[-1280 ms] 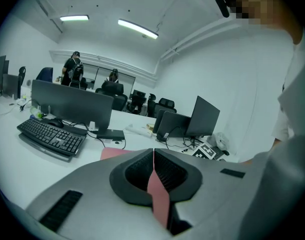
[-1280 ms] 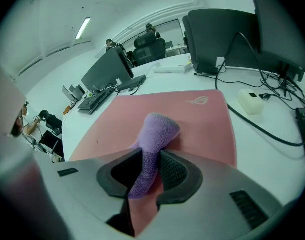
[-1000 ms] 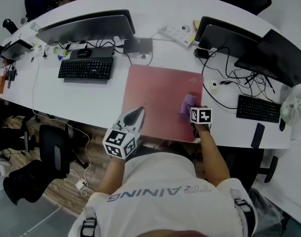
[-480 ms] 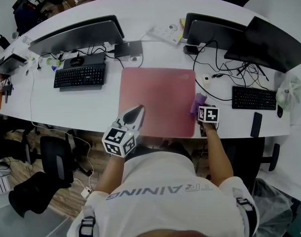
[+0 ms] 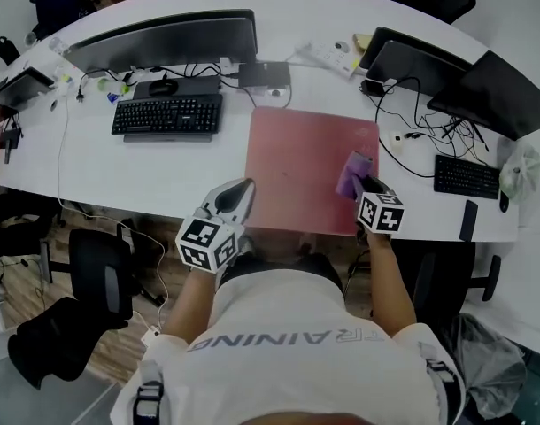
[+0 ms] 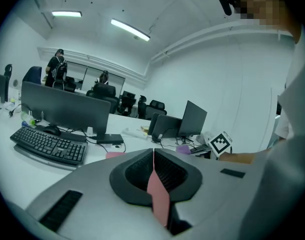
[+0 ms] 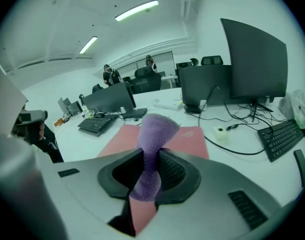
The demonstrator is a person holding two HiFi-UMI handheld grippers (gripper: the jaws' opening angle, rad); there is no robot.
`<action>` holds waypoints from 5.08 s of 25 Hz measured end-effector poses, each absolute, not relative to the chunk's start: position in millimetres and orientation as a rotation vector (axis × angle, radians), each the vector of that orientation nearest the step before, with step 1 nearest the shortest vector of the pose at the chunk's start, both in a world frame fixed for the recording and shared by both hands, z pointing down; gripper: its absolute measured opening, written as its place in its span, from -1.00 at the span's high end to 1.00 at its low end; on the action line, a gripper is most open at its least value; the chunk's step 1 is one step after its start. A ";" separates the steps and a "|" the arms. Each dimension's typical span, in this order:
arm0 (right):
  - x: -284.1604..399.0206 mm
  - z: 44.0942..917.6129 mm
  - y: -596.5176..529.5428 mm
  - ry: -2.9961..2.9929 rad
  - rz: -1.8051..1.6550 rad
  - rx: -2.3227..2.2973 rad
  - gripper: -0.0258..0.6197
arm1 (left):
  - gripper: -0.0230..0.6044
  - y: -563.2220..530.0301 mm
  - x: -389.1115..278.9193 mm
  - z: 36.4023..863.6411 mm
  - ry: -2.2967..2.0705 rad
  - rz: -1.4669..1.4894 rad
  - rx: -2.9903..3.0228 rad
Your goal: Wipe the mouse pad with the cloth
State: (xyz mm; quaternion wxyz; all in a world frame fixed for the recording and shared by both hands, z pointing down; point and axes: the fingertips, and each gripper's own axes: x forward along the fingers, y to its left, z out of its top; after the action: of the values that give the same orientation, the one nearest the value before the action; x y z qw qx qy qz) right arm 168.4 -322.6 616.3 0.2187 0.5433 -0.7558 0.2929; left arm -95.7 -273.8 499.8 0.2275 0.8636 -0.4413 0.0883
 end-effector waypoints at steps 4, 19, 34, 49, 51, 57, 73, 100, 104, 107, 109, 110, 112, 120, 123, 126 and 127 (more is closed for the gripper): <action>75.5 604.5 -311.0 -2.176 0.807 1.362 0.62 | 0.82 -262.2 -146.3 498.9 -1.228 0.209 2.362; -149.1 689.8 -251.1 -2.152 0.849 0.922 0.61 | 0.82 -219.5 -258.4 524.3 -1.260 0.171 2.301; -95.4 734.0 -246.9 -2.078 0.914 0.901 0.61 | 0.82 -234.9 -195.8 515.9 -1.283 0.217 2.303; 48.0 739.9 -238.2 -2.045 0.976 0.950 0.61 | 0.82 -241.8 -86.6 501.7 -1.297 0.238 2.312; 65.9 740.1 -238.2 -2.042 0.975 0.966 0.61 | 0.82 -241.8 -71.1 501.4 -1.289 0.235 2.321; 122.2 739.9 -235.0 -2.024 0.978 1.013 0.61 | 0.82 -241.0 -24.9 502.7 -1.264 0.223 2.339; 274.5 739.7 -216.4 -1.928 1.061 1.258 0.61 | 0.82 -242.1 72.8 489.6 -1.157 0.192 2.438; 136.4 401.8 -278.3 -2.522 0.283 1.620 0.61 | 0.82 -259.4 -80.8 376.6 -1.292 -0.031 2.579; 105.2 373.8 -277.1 -2.559 0.210 1.628 0.61 | 0.82 -263.3 -110.8 369.9 -1.305 -0.061 2.566; 91.8 369.8 -276.3 -2.538 0.173 1.643 0.61 | 0.82 -264.7 -127.5 367.2 -1.331 -0.063 2.575; 85.8 370.9 -277.6 -2.529 0.168 1.647 0.61 | 0.82 -267.0 -135.6 366.1 -1.353 -0.064 2.583; 84.0 372.0 -278.3 -2.528 0.175 1.647 0.62 | 0.82 -268.3 -138.1 366.0 -1.360 -0.064 2.587; 82.7 373.8 -279.0 -2.530 0.197 1.650 0.62 | 0.82 -270.5 -140.1 366.1 -1.363 -0.064 2.591; 88.4 374.9 -279.2 -2.505 0.196 1.669 0.62 | 0.82 -276.0 -132.0 368.6 -1.305 -0.083 2.591; 93.5 378.3 -280.1 -2.498 0.202 1.666 0.62 | 0.82 -279.3 -125.6 367.7 -1.297 -0.082 2.597; 99.2 382.2 -281.7 -2.497 0.211 1.663 0.62 | 0.82 -283.4 -119.5 370.6 -1.296 -0.069 2.596; 101.1 382.9 -282.4 -2.497 0.213 1.661 0.62 | 0.82 -284.7 -117.4 371.4 -1.296 -0.064 2.595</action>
State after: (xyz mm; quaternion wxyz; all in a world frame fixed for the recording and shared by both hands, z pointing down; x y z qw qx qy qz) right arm 101.1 -282.4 382.9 0.0674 0.5513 -0.8286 0.0706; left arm -117.4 -284.7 371.4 0.1196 0.8880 -0.4435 -0.0219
